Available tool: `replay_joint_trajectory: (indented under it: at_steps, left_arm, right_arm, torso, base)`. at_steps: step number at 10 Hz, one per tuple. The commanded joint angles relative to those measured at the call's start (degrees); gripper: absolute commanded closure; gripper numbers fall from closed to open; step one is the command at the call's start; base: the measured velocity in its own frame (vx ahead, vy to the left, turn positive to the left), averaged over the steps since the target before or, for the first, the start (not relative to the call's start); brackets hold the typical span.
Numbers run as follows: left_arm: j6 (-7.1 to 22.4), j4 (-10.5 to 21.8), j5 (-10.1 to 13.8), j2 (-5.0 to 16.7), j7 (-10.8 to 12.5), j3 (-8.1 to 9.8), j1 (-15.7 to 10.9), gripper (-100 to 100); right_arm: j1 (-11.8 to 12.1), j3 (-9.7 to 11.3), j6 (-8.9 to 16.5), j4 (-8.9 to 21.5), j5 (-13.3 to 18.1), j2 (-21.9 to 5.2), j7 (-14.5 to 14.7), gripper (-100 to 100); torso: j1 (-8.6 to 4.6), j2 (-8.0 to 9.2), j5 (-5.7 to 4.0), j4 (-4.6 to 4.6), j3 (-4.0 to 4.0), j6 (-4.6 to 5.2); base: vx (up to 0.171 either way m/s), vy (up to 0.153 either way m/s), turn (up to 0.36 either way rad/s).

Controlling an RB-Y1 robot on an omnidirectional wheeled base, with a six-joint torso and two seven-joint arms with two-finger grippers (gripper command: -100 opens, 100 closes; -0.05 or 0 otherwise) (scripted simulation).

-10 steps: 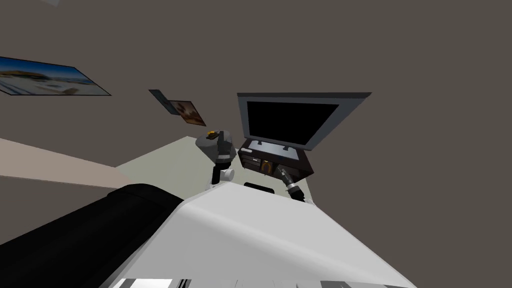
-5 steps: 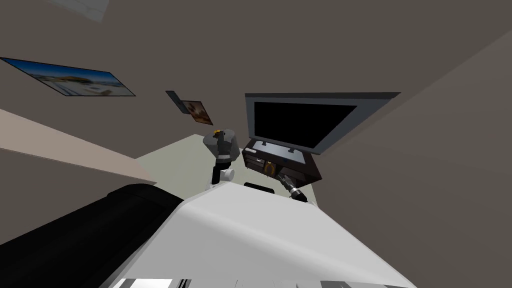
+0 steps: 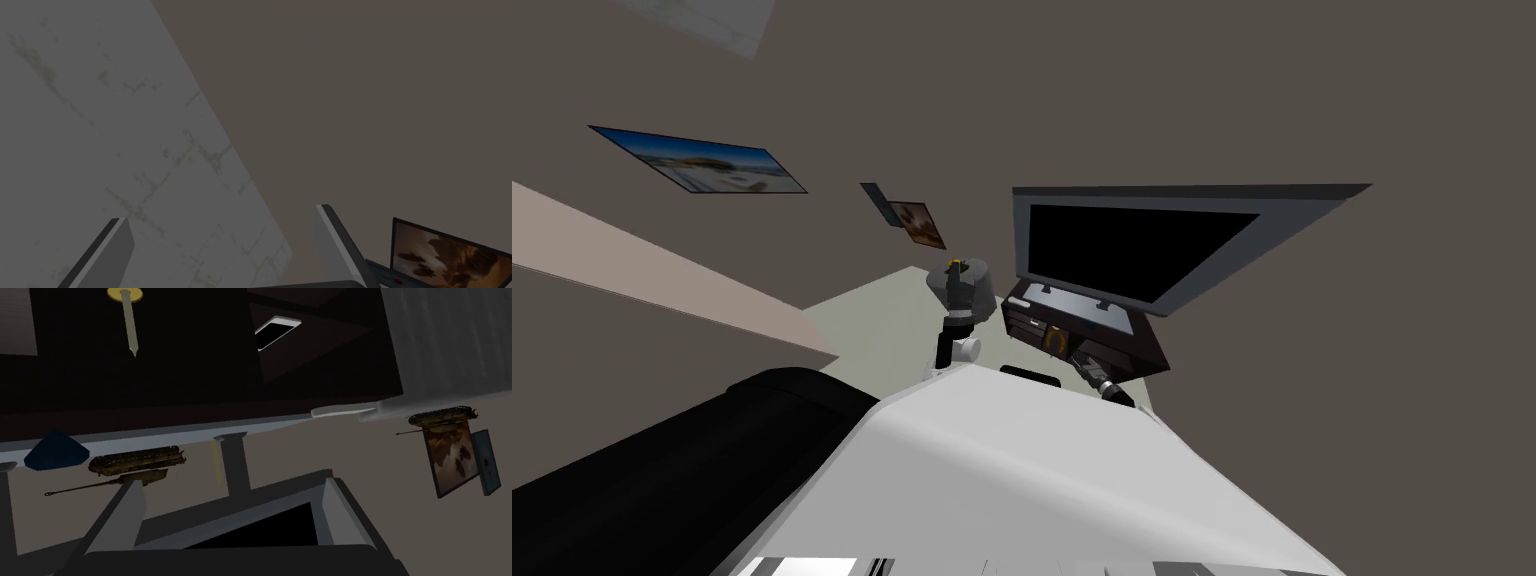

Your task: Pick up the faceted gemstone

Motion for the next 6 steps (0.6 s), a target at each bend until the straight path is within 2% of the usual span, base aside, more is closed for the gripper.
replay_joint_trajectory:
  at_steps: [1, 2, 3, 5, 6]
  left_arm:
    - [0.00, 0.00, 0.00, 0.00, 0.00, 0.00, 0.00, 0]
    - [0.00, 0.00, 0.00, 0.00, 0.00, 0.00, 0.00, 0]
    - [0.00, 0.00, 0.00, 0.00, 0.00, 0.00, 0.00, 0]
    - [0.00, 0.00, 0.00, 0.00, 0.00, 0.00, 0.00, 0]
    - [0.00, 0.00, 0.00, 0.00, 0.00, 0.00, 0.00, 0]
  right_arm:
    - [-0.34, 0.34, 0.08, 2.40, 0.60, -0.52, 1.45, -100]
    - [-1.28, 1.45, 1.45, 4.33, 1.58, -2.38, 3.30, -100]
    - [-1.28, 1.45, 1.45, 4.63, 1.58, -2.38, 3.30, -100]
    - [-3.21, 3.54, 4.20, 8.22, 3.50, -6.01, 6.80, -100]
    - [-3.21, 3.54, 4.20, 8.83, 3.50, -6.01, 6.80, -100]
  torso:
    - [0.00, 0.00, 0.00, 0.00, 0.00, 0.00]
    - [-0.05, 0.06, -0.01, 0.00, 0.03, 0.04]
    - [-0.02, 0.04, -0.01, 0.01, 0.02, 0.00]
    - [-0.06, 0.03, -0.02, 0.00, 0.02, 0.02]
    - [0.01, -0.08, 0.00, -0.02, -0.04, 0.00]
  base:
    - [0.033, 0.048, 0.062]
    - [0.040, 0.057, 0.120]
    - [0.040, 0.040, 0.066]
    - [0.063, 0.059, 0.135]
    - [0.075, 0.057, 0.059]
